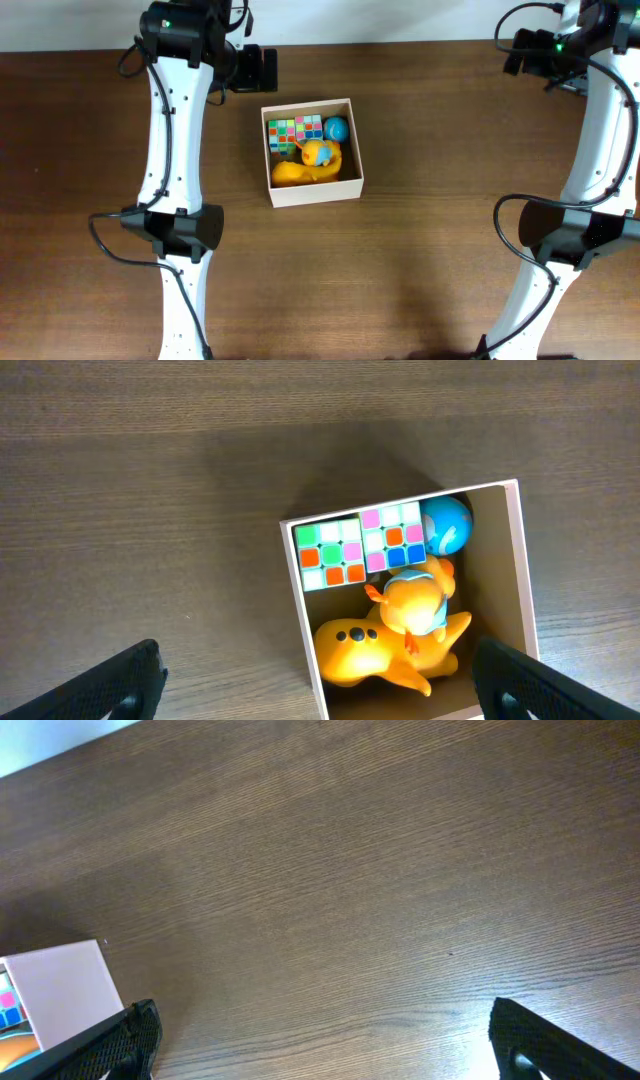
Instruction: Pack container
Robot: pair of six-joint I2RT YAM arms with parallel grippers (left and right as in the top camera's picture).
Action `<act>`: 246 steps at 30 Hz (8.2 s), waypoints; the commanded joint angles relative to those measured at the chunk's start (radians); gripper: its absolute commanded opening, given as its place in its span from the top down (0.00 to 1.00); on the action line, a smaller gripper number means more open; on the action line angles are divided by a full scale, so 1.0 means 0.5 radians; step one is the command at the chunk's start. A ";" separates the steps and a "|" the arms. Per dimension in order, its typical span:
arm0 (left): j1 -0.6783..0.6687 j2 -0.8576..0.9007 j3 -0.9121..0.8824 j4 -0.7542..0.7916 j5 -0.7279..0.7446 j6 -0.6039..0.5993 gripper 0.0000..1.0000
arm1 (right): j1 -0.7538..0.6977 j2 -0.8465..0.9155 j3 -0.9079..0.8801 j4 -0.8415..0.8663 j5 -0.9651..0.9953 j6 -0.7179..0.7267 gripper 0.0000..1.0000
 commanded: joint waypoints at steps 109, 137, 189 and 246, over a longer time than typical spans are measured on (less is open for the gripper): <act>0.316 -4.846 -5.904 3.201 -0.281 0.256 0.01 | -0.001 -0.053 0.030 0.002 -0.006 0.015 0.01; 0.316 -4.845 -5.904 3.204 -0.278 0.297 0.01 | -0.001 -0.053 0.030 0.002 -0.006 0.015 0.01; 0.316 -4.845 -5.904 3.204 -0.278 0.297 0.01 | 0.663 -2.202 -2.115 1.346 0.330 -0.047 0.01; 0.316 -4.845 -5.904 3.204 -0.278 0.297 0.01 | 0.488 -4.506 -5.433 3.013 0.165 -0.045 0.01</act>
